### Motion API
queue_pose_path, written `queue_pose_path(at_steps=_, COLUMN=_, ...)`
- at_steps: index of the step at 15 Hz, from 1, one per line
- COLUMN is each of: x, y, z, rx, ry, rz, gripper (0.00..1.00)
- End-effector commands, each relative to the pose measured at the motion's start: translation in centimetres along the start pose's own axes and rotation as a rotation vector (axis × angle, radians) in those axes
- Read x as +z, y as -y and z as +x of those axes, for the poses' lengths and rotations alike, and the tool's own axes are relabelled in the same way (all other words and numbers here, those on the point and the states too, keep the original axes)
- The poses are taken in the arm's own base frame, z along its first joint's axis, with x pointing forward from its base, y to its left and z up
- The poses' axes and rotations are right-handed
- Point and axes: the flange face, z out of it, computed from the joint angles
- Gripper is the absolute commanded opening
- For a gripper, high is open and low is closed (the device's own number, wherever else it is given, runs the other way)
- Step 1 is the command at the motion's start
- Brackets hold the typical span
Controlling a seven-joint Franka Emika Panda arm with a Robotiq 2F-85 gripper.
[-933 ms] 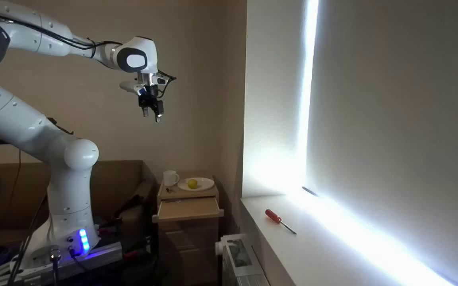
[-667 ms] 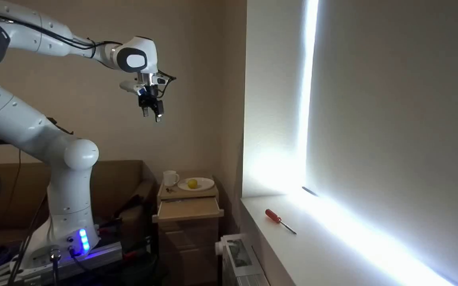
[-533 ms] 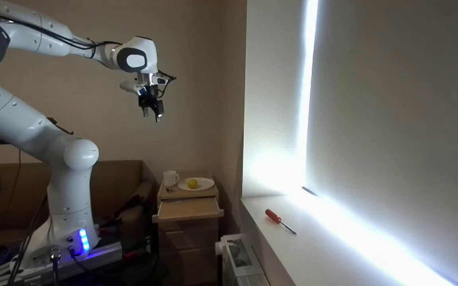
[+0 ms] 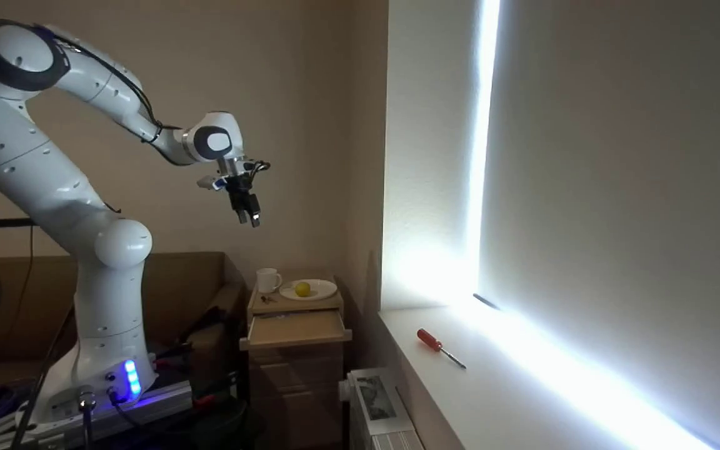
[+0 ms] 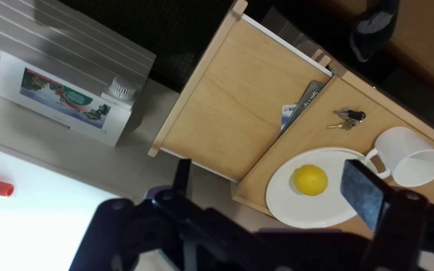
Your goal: Move the lemon from the plate to the pullout table
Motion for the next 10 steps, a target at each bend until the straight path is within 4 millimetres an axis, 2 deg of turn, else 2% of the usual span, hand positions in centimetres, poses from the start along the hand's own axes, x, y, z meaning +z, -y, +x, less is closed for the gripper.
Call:
queue_pose_path(at_steps=1, x=3.8, y=2.8, z=1.2, rx=0.112, ry=0.093, rz=-0.021, gripper=1.0)
queue_pose_path(at_steps=2, x=3.0, y=3.1, z=1.1, rx=0.111, ry=0.117, rz=0.003, gripper=1.0)
queue_pose_path(at_steps=3, x=3.4, y=2.6, z=0.0, rx=0.083, ry=0.077, rz=-0.019, gripper=1.0)
queue_pose_path(at_steps=6, x=3.3, y=3.0, z=0.9, rx=0.098, ry=0.092, rz=-0.003, gripper=1.0)
queue_pose_path(at_steps=8, x=6.0, y=2.7, z=1.5, rx=0.139, ry=0.111, rz=-0.05, gripper=1.0)
queue_pose_path(at_steps=10, x=8.7, y=4.0, z=2.6, rx=0.281, ry=0.155, rz=-0.049, gripper=1.0)
